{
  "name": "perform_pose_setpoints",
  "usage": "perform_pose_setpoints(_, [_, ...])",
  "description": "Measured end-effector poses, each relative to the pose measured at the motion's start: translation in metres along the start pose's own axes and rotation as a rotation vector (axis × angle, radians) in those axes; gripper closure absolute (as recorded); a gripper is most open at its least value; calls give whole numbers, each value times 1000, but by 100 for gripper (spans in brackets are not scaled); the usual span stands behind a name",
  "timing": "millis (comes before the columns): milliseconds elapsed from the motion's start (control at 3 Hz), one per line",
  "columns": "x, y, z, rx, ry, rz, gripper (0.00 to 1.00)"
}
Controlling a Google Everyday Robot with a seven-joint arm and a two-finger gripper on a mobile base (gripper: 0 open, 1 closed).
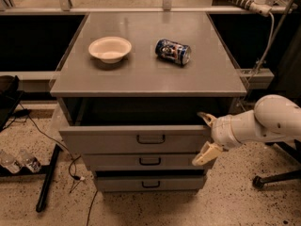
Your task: Open top drawer
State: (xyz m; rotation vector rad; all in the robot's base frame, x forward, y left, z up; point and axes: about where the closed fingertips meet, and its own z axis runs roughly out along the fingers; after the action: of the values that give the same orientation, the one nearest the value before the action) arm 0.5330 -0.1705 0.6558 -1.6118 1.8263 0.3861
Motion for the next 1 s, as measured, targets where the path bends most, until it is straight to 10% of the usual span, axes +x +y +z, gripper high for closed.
perform_pose_setpoints(1000, [-11, -3, -11, 0, 0, 0, 89])
